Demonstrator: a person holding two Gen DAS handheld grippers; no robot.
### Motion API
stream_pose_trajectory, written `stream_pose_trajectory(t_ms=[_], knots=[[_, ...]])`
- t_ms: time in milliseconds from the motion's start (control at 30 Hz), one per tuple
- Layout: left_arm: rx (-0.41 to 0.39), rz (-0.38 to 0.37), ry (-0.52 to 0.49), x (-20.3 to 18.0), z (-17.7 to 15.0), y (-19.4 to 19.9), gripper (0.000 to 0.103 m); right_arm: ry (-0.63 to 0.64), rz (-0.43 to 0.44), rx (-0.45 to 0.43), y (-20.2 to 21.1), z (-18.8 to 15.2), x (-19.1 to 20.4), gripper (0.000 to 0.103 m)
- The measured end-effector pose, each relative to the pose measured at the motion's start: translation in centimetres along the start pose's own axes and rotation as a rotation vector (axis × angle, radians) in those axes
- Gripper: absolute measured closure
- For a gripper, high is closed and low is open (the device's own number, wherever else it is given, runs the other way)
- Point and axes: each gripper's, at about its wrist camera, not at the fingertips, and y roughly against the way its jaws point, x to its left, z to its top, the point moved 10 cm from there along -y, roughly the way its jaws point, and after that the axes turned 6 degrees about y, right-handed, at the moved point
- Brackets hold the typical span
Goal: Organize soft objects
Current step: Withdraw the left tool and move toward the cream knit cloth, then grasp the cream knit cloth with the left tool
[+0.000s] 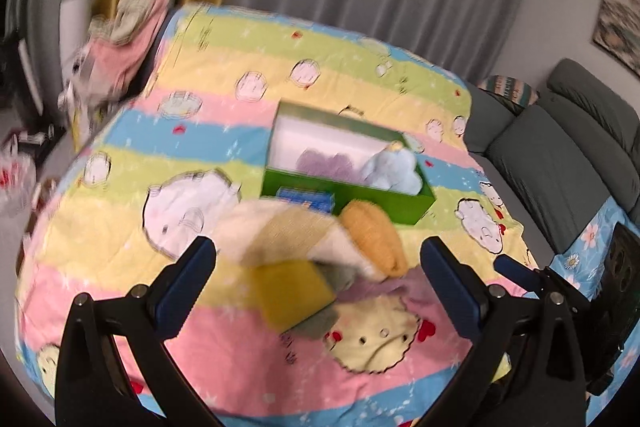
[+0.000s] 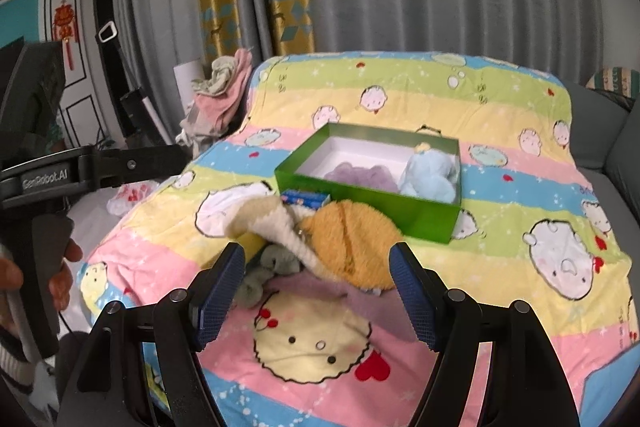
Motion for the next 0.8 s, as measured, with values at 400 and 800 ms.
stream_pose_trajectory(t_ms=[400, 800], knots=[[0.221, -0.108, 0.295, 7.2, -6.0, -4.8, 0.001, 0.019, 0.163, 0.106, -4.9, -3.8, 5.1, 0.028], [0.279, -0.27, 0.393, 6.5, -2.3, -9.5, 0.001, 0.039, 0.166, 0.064, -9.5, 0.1, 5.2, 0.028]])
